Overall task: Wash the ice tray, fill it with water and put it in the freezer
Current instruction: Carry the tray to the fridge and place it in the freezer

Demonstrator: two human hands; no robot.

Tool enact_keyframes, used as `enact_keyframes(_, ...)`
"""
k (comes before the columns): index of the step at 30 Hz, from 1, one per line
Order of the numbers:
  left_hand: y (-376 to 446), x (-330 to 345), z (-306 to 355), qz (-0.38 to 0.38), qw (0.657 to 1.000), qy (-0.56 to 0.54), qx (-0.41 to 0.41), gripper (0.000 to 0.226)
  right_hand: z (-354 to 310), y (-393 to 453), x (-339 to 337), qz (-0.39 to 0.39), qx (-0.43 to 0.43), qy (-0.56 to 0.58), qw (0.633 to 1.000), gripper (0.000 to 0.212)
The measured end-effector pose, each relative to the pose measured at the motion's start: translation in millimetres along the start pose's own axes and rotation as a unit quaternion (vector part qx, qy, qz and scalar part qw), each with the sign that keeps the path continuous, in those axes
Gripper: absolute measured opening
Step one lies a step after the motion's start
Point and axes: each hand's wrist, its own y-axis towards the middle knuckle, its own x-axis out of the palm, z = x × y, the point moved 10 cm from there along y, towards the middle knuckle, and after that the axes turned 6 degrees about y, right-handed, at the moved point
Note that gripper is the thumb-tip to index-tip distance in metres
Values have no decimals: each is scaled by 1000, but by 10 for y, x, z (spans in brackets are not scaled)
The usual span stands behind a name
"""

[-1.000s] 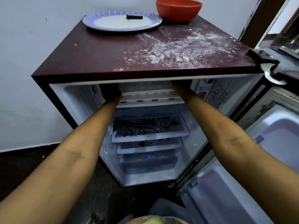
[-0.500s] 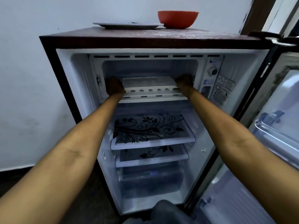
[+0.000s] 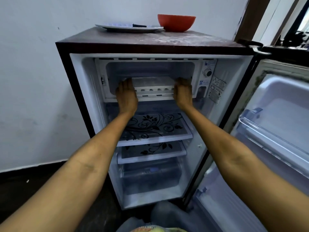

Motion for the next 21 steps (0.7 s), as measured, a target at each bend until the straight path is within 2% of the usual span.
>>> enact_keyframes(6, -689, -110, 338, -90, 989, 64, 103, 54, -159, -765, -170, -40, -24, -95, 994, 39)
enact_keyframes(14, -1889, -202, 970, -257, 951, 59, 161, 58, -379, -1900, -694, -109, -31, -144, 983, 40)
enact_keyframes(21, -2571, -516, 1578, -272, 937, 55, 214, 58, -155, -2748, -1464, -107, 27, -142, 984, 40)
